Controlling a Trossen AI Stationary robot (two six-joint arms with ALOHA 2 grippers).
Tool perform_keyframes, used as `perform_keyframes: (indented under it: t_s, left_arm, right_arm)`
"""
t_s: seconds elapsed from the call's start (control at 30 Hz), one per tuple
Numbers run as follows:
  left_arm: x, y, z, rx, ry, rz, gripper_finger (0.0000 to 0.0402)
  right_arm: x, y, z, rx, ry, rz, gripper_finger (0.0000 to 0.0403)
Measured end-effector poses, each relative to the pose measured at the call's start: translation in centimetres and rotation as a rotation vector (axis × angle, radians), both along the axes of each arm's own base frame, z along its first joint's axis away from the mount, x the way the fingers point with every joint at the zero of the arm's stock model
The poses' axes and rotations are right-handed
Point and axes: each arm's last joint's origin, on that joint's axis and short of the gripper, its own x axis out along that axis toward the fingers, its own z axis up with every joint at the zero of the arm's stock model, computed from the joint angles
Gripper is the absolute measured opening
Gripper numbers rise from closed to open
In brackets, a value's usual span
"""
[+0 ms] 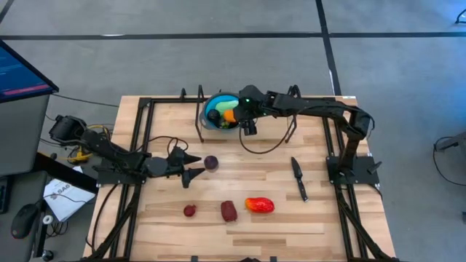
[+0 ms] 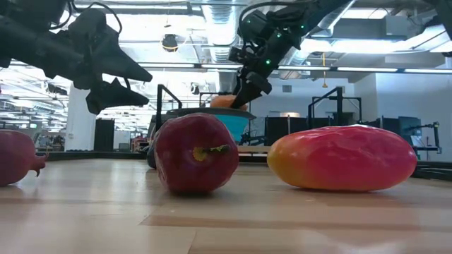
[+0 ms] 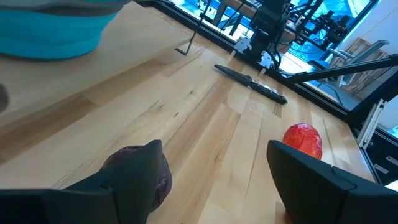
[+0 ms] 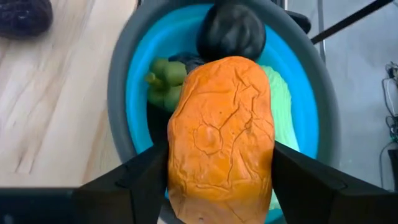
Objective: Pick & Place Fruit
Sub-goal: Put the yellow mango into the blue strainer bowl on the shelf, then put the orange mango into the blue strainer bowl on the shelf
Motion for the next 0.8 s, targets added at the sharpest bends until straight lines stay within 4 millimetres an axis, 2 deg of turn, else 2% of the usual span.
perform_keyframes:
  t_s: [0.33,0.5,0.63,0.73,0.8]
  left_arm:
    - [0.0,0.0,0.1,-0.003,-0.008,0.0,0.0285]
    - [0.0,0.0,0.1,-0.004,-0.01,-0.001,0.0285]
    - [0.1,0.0,0.2,-0.006,-0.016,-0.001,0.0285]
    - [0.1,0.0,0.2,-0.006,-0.017,-0.001,0.0285]
    - [0.1,0.0,0.2,-0.005,-0.017,-0.001,0.0285]
  right_arm:
    - [0.1,0.1,0.0,0.035,-0.019,0.007,0.0301]
    - [-0.3,0.6,1.4,0.059,-0.071,-0.07,0.0308]
    - [-1.2,3.1,3.7,0.105,-0.102,-0.099,0.0308]
    - [-1.9,6.1,5.1,0.157,-0.108,-0.067,0.0308]
    - [-2.4,8.4,5.2,0.194,-0.113,-0.034,0.0308]
